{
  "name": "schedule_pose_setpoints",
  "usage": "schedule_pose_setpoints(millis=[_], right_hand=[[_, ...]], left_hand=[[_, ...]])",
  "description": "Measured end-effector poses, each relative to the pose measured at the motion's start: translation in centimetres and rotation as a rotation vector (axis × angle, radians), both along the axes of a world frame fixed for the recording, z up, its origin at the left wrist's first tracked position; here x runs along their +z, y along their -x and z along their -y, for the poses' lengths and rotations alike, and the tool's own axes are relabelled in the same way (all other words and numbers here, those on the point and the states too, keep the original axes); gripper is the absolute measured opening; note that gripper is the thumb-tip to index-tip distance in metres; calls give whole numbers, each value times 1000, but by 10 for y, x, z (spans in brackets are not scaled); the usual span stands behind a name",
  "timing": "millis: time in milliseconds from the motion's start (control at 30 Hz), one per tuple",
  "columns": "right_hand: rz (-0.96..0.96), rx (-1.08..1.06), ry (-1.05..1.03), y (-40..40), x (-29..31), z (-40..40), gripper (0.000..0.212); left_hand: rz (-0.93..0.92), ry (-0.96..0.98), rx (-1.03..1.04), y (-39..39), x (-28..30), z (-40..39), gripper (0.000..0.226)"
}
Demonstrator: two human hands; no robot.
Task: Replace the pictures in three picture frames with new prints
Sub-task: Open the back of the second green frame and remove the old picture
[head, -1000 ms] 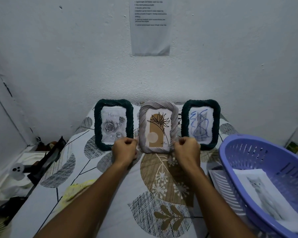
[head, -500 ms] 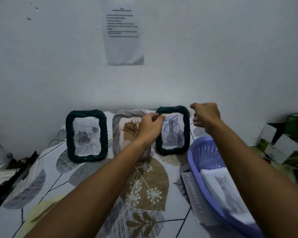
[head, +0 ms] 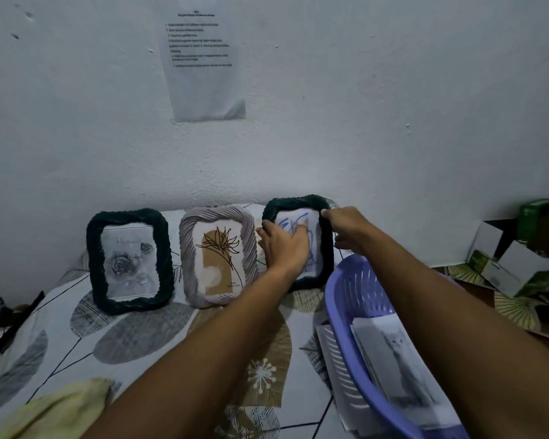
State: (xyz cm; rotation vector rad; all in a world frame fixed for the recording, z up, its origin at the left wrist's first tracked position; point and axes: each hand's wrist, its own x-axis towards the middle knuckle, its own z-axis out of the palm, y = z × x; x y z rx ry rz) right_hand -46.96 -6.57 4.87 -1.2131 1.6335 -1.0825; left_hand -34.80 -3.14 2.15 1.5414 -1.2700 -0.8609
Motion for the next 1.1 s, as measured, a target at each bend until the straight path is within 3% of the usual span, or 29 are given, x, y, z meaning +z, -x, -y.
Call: schedule_pose_setpoints(millis=[333, 533, 700, 767, 867, 1100], right_hand=[[161, -21, -10, 13, -2, 2, 18], [124, -78, 114, 17, 40, -12, 20], [138, -4, 240, -5, 84, -49, 15], [159, 54, 264, -19, 93, -68, 15], [182, 120, 254, -42, 95, -97, 15], [328, 267, 64, -90, 53, -152, 14]], left_hand=[[-58, 1, 19, 6, 12, 4, 71], [-69, 162, -11, 0, 49, -2, 71], [-26, 331, 20, -45, 91, -20, 25], [-9, 355, 27, -74, 97, -31, 23], [-47, 333, 24, -118, 94, -58, 34], [-269, 137, 5, -194, 51, -133, 31]])
